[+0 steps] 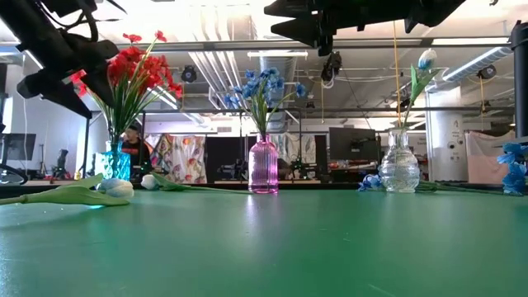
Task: Sort flowers into vase by color
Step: Put the bottom blue flowers into the purple vase
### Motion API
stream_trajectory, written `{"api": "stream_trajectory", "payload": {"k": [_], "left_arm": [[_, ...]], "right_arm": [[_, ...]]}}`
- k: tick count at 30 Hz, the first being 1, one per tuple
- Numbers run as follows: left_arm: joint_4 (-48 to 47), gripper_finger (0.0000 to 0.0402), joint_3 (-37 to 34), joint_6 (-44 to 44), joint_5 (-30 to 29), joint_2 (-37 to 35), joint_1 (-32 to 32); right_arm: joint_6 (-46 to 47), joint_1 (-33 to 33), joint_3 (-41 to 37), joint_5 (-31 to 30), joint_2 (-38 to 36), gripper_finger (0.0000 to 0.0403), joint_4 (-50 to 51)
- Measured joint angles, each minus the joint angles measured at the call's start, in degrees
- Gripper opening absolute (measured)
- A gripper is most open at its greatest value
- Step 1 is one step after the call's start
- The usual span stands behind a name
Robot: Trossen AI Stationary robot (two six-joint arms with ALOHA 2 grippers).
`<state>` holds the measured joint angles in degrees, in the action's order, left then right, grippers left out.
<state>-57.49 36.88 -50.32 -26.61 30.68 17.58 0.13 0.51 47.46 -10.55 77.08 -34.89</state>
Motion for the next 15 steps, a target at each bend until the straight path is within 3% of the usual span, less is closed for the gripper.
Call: {"api": "stream_trajectory", "payload": {"k": [10,15], "left_arm": [[-8.81,0.0277,3.1,0.5,10.28,-0.35,-0.31],[-9.08,0.0277,3.81,3.72,17.42,-0.33,-0.92]], "right_arm": [[1.03,-0.38,0.0,0.48,-0.09,0.0233,2.94],[4.26,-0.37,1.87,0.48,-1.67,0.0233,11.19]]}}
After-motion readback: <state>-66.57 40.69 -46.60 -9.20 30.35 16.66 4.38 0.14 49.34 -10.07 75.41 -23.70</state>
